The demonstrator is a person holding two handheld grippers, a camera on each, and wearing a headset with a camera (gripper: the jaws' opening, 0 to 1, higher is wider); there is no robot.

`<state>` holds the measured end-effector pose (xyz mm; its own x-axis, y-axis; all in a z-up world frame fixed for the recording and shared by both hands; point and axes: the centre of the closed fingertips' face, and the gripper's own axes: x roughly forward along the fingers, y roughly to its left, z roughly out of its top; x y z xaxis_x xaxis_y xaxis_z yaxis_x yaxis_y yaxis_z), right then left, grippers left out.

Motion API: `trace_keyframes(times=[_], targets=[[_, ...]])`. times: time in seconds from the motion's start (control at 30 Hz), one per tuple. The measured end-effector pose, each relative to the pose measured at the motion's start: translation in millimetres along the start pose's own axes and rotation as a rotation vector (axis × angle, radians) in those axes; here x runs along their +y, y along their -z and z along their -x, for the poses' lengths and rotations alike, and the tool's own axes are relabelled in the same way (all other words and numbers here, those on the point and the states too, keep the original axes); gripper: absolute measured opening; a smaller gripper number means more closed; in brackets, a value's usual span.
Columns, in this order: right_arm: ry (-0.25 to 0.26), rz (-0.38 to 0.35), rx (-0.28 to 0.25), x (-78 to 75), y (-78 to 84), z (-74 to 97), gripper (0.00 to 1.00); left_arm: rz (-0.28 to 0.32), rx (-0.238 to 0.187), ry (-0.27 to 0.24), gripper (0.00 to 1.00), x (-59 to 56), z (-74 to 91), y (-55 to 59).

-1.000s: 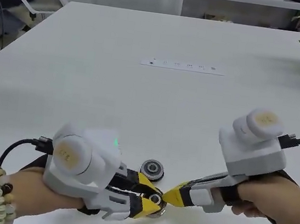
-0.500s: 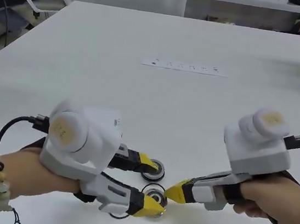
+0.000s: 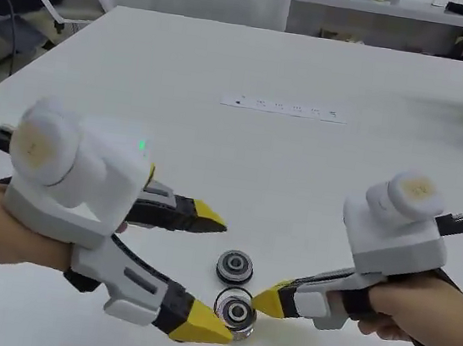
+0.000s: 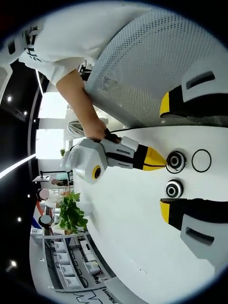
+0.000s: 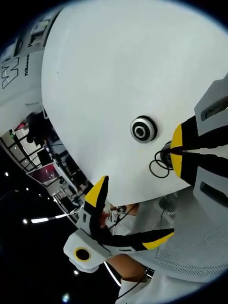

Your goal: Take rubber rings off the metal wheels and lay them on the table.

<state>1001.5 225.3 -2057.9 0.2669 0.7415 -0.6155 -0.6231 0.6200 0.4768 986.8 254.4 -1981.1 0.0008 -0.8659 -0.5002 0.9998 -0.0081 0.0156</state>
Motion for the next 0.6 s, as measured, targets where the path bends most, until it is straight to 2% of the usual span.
trace_keyframes(times=[0.13,0.37,0.47,0.6], targets=[[-0.002,-0.001,-0.003,0.4,-0.9,0.2,0.00,-0.016,0.018,-0.032,0.70,1.5,18.8,4.0],[-0.003,-0.004,-0.010,-0.3,-2.5,0.7,0.00,-0.004,0.036,-0.100,0.72,2.5,42.4,13.9],[-0.003,-0.005,-0.010,-0.7,-2.8,0.9,0.00,0.002,0.047,-0.124,0.73,0.6,50.2,20.1],[-0.002,-0.009,-0.013,-0.8,-3.2,1.4,0.00,0.048,0.040,-0.130,0.73,-8.6,55.3,29.2]])
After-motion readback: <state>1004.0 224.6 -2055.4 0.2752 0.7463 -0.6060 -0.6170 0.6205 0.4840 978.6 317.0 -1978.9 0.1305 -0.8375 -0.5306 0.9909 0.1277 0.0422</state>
